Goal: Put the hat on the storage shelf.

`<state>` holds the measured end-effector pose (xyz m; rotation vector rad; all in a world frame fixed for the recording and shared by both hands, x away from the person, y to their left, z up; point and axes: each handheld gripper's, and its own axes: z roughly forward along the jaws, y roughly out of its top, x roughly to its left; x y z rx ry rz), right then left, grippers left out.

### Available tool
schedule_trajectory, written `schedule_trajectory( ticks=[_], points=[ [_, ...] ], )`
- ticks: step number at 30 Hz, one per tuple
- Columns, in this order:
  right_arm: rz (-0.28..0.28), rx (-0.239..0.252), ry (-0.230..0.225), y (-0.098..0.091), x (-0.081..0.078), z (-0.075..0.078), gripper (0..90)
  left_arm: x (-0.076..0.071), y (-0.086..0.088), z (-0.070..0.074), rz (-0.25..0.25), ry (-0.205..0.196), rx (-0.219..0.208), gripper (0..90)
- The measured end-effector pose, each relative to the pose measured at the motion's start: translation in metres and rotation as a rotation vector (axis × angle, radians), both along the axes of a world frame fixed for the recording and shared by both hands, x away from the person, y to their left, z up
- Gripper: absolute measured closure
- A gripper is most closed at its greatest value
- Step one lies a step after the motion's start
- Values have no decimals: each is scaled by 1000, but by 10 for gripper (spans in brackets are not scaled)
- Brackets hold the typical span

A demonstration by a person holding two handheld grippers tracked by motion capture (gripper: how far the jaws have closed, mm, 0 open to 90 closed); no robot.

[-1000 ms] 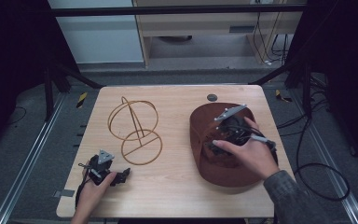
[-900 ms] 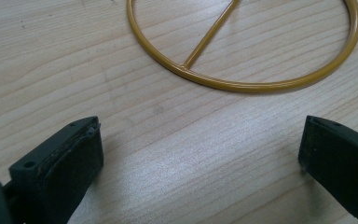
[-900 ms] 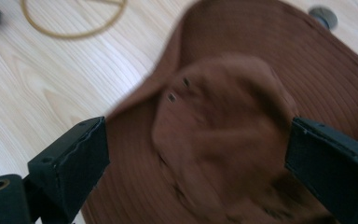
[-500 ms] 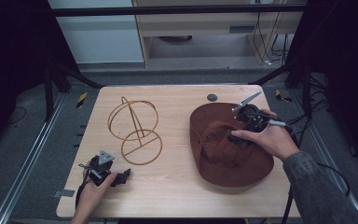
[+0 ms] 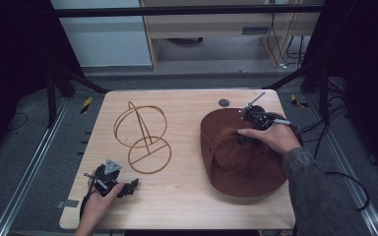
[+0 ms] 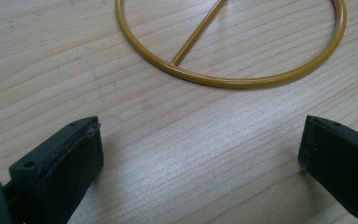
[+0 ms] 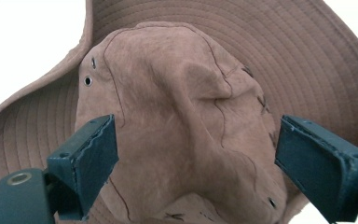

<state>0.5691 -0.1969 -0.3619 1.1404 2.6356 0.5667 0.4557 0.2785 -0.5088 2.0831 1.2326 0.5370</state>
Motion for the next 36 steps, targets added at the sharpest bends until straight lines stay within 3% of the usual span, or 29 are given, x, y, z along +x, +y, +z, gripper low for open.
schedule_trajectory(
  ticks=[12,18,22,24,25,26,32,36],
  points=[
    [-6,11,49,5,8,-13,178,0,0,0,-7,1,4,0],
    [-8,7,64,5,12,-21,264,0,-1,0,-8,2,2,0],
    [5,16,79,7,12,-24,469,0,-1,0,-9,-1,1,0],
    [13,14,80,7,12,-24,509,0,-1,0,-10,-1,1,0],
    [20,22,82,6,12,-24,603,0,-1,0,-10,-1,1,0],
    [20,22,82,6,12,-24,603,0,-1,0,-10,-1,1,0],
    [29,38,87,4,10,-22,794,0,-1,0,-10,-1,1,0],
    [29,53,88,1,10,-20,828,0,-1,0,-10,-1,1,0]
  ],
)
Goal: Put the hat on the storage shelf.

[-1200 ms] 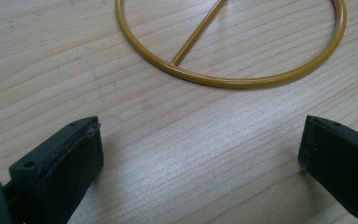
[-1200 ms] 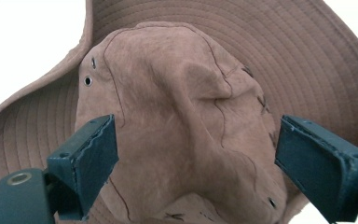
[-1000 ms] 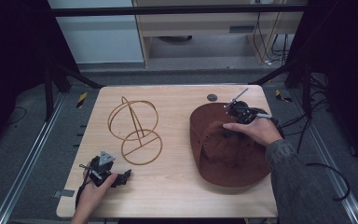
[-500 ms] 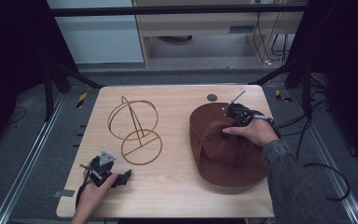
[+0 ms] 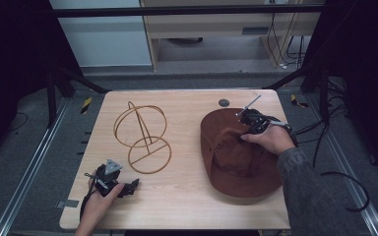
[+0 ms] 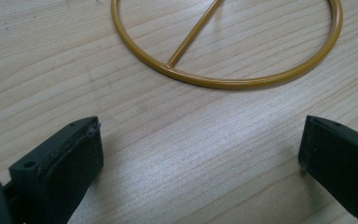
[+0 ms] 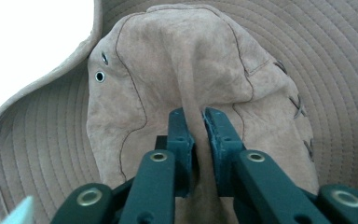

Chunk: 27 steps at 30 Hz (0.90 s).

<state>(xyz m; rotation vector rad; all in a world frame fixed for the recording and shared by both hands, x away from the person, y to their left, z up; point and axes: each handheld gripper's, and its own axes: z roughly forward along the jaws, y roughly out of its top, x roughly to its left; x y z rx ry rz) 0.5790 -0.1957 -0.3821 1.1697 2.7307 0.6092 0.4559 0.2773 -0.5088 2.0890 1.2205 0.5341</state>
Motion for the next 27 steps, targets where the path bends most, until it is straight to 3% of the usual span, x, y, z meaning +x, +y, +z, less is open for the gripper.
schedule_trajectory(
  ticks=[8,15,27],
  points=[
    [6,19,-9,-4,-4,9,886,0,0,0,0,0,0,0],
    [24,76,-62,0,-12,36,887,1,0,0,-7,0,0,0],
    [61,89,-110,13,-18,62,887,2,0,0,-7,1,-3,0]
  ],
)
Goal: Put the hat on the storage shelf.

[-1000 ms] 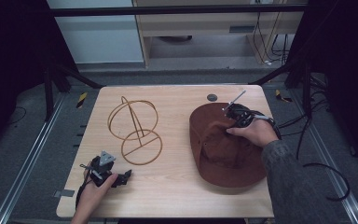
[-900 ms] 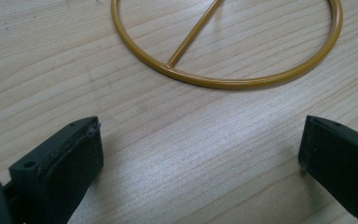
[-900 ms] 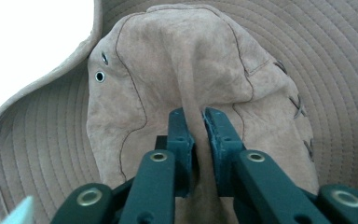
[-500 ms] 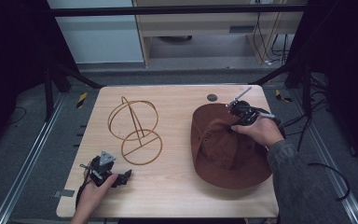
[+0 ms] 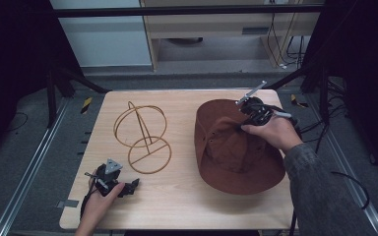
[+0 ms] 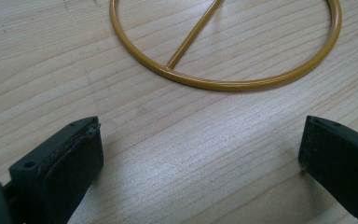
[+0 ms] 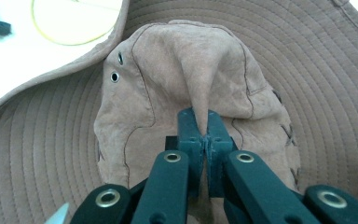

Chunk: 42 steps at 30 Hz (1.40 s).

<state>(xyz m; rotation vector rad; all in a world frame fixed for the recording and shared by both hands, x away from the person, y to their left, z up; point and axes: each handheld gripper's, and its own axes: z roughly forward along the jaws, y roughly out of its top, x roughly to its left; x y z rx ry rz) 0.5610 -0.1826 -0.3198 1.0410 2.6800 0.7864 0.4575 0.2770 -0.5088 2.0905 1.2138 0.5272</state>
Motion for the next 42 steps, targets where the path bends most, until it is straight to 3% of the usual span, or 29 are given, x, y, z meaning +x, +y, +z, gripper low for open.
schedule_trajectory(
  ticks=[7,33,37,42],
  points=[
    [22,24,-35,6,-5,23,887,1,0,0,0,0,0,0],
    [43,76,-99,17,-14,56,886,1,-1,0,-2,-2,2,0],
    [53,101,-119,18,-17,64,887,2,-1,0,-3,-1,2,0],
    [64,95,-120,21,-17,69,887,4,-2,0,-7,-1,3,0]
  ],
)
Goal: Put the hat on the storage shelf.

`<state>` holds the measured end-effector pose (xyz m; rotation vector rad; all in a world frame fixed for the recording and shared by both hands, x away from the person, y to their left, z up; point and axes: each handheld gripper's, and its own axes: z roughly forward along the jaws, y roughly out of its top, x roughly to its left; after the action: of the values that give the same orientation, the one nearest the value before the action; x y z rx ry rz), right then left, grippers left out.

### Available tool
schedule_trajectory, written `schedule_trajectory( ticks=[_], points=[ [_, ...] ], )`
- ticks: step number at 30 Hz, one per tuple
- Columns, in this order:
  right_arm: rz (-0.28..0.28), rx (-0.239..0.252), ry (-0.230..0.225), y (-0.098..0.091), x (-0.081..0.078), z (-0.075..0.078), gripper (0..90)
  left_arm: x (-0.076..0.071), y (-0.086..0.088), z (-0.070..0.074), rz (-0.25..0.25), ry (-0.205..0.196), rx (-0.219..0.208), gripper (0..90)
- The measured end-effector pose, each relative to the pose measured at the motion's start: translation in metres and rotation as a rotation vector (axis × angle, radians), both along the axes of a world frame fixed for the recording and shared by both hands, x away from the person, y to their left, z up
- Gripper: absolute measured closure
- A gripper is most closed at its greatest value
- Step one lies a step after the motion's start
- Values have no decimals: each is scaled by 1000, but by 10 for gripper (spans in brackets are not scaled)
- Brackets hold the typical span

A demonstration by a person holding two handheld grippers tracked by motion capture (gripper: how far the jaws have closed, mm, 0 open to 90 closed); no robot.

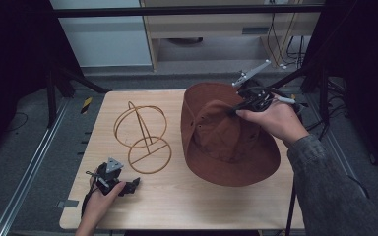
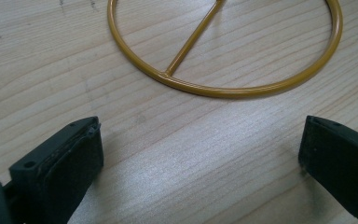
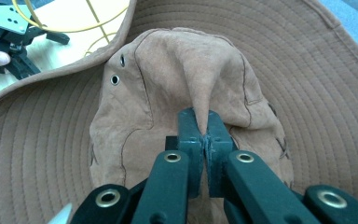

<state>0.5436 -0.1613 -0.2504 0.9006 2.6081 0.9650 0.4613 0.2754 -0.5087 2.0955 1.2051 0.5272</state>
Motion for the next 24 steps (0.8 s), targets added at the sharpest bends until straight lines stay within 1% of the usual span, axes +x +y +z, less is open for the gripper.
schedule_trajectory(
  ticks=[5,7,9,11,20,24],
  points=[
    [11,6,-9,4,-3,4,887,0,0,0,1,0,0,0],
    [15,-3,-7,5,-3,4,887,0,0,0,1,0,0,0],
    [8,-10,4,6,-3,4,887,0,0,0,0,0,0,0],
    [7,-13,1,7,-2,4,887,0,0,0,1,0,0,0],
    [7,15,-20,11,0,1,887,0,0,0,6,0,0,0],
    [1,33,-30,10,-1,6,887,0,0,0,6,0,-1,0]
  ],
)
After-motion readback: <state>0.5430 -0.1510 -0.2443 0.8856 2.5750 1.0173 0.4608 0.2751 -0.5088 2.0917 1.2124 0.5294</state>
